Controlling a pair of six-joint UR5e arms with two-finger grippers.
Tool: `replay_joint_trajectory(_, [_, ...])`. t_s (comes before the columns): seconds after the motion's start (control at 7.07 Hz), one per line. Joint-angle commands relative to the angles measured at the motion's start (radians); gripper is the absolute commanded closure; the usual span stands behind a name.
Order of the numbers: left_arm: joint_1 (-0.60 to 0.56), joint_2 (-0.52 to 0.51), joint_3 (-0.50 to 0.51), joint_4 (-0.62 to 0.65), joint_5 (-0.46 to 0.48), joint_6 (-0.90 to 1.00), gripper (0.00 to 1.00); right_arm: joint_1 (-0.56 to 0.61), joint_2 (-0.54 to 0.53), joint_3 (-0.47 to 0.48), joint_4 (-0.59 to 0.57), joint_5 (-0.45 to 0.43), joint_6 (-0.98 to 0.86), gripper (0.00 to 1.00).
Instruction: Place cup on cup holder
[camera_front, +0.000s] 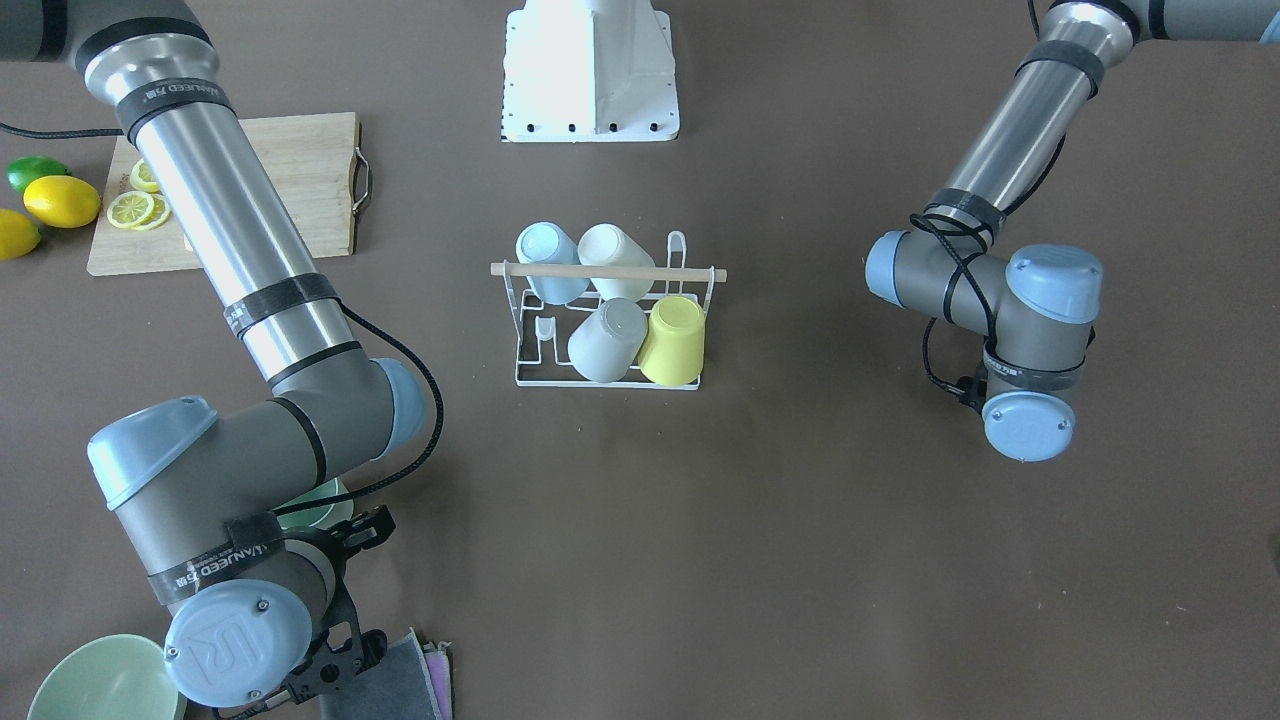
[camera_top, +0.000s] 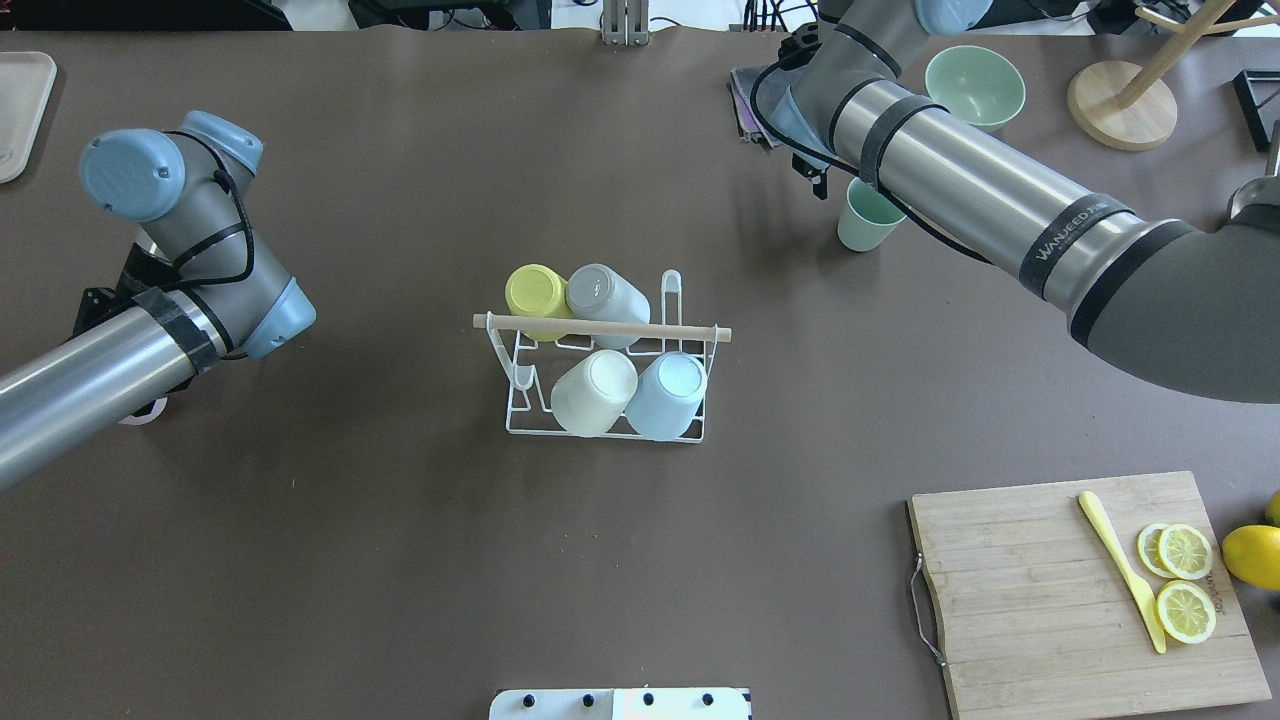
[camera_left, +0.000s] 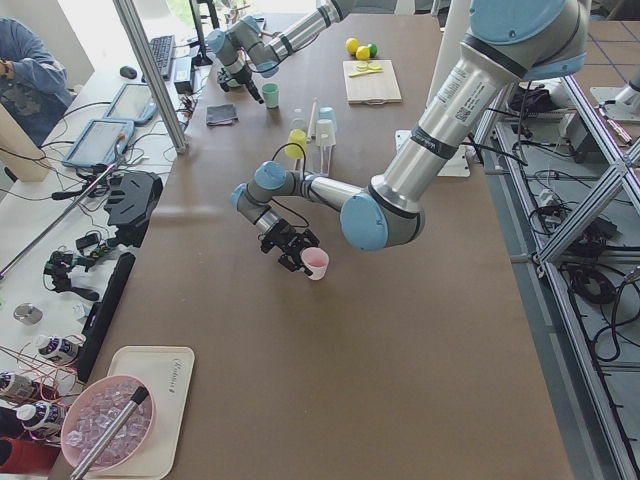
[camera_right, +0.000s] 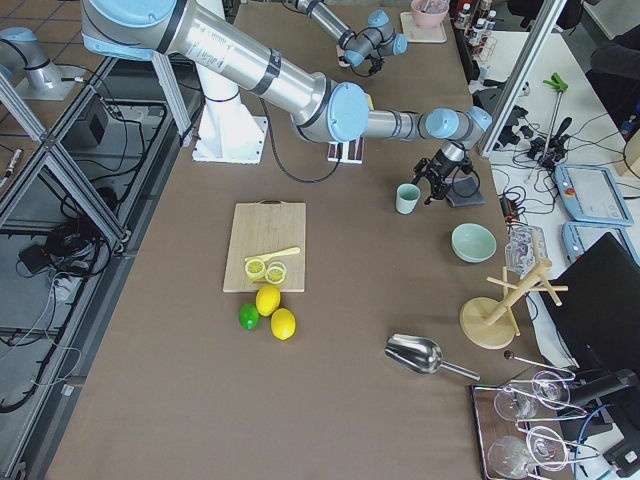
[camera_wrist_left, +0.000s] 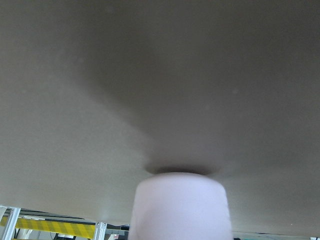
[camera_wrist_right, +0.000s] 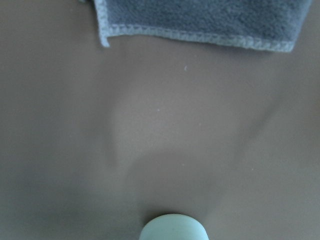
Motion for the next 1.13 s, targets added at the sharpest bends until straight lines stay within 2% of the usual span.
replay_joint_trajectory(0.0, [-0.125, 0.050, -0.150, -0.122, -0.131, -0.012, 0.66, -0.005, 0.028, -0.061, -0.032, -0.020, -0.061, 0.00])
replay_joint_trajectory(0.14, [-0.162, 0.050, -0.175, -0.252, -0.264, -0.021, 0.66, -0.027, 0.044, -0.108, -0.032, -0.029, -0.072, 0.00])
replay_joint_trajectory(0.28, [-0.202, 0.081, -0.255, -0.397, -0.351, -0.126, 0.74, -0.039, 0.053, -0.142, -0.034, -0.031, -0.070, 0.00])
replay_joint_trajectory(0.42, [-0.204, 0.174, -0.372, -0.602, -0.356, -0.248, 0.63, -0.041, 0.065, -0.161, -0.032, -0.026, -0.072, 0.00])
replay_joint_trajectory(0.71, [-0.195, 0.358, -0.551, -1.165, -0.345, -0.497, 0.64, -0.041, 0.080, -0.191, -0.034, -0.021, -0.073, 0.00])
replay_joint_trajectory(0.85, [-0.168, 0.419, -0.577, -1.445, -0.310, -0.644, 0.63, -0.042, 0.082, -0.197, -0.034, -0.025, -0.073, 0.00])
replay_joint_trajectory(0.99, [-0.094, 0.484, -0.617, -1.721, -0.164, -0.771, 0.64, -0.042, 0.081, -0.201, -0.034, -0.026, -0.073, 0.00])
